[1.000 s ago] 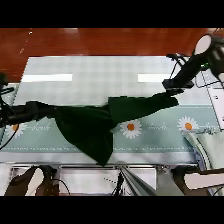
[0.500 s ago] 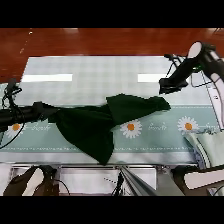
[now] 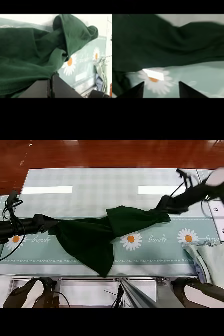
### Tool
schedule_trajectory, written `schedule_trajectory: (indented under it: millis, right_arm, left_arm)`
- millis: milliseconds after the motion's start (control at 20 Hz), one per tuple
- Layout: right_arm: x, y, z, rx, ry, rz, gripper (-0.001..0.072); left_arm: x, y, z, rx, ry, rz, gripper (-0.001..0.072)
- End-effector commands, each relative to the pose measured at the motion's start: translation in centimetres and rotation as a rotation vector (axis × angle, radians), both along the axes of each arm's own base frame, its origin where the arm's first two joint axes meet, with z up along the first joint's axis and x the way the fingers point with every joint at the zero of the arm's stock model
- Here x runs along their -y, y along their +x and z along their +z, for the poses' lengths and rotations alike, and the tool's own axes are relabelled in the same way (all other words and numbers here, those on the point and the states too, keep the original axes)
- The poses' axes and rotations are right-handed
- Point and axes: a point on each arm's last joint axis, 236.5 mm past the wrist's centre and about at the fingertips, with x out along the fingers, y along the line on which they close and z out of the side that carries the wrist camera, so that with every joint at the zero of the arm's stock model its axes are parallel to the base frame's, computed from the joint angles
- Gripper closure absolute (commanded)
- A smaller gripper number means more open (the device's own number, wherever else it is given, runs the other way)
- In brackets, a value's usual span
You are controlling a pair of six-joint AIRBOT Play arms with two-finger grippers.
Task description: Fold the shirts.
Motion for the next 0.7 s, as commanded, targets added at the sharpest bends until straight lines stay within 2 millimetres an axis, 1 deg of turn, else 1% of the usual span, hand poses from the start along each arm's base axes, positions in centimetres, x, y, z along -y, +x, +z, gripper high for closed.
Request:
schedule_trajectory:
  millis: [0,50,150,250,400,450,550,650]
  right_arm:
    - [-3.9,-1.1,-1.9,0.031,0.193,-0.182,0.0182]
    - [-4.5,-1.5,-2.8,0.022,0.193,-0.200,0.0182]
    - [-6.4,-2.3,-4.3,0.019,0.175,-0.203,0.0183]
    - [-8.5,-2.9,-5.1,0.034,0.163,-0.197,0.0183]
    - [-10.9,-3.7,-6.1,0.023,0.155,-0.189,0.0177]
    - [-11.6,-4.2,-6.7,0.002,0.151,-0.182,0.0160]
    - [-12.7,-5.2,-7.9,-0.038,0.140,-0.158,0.0154]
    - [-13.6,-6.0,-8.7,-0.063,0.138,-0.141,0.0145]
  left_arm:
    - [0.0,0.0,0.0,0.015,0.010,-0.013,0.0687]
    - [0.0,0.0,0.0,0.015,0.010,-0.014,0.0687]
    - [0.0,0.0,0.0,0.016,0.010,-0.014,0.0687]
    - [0.0,0.0,0.0,0.015,0.010,-0.014,0.0687]
    - [0.0,0.0,0.0,0.016,0.010,-0.014,0.0686]
    - [0.0,0.0,0.0,0.016,0.010,-0.014,0.0687]
    - [0.0,0.0,0.0,0.016,0.010,-0.014,0.0687]
    - [0.0,0.0,0.0,0.016,0.010,-0.014,0.0687]
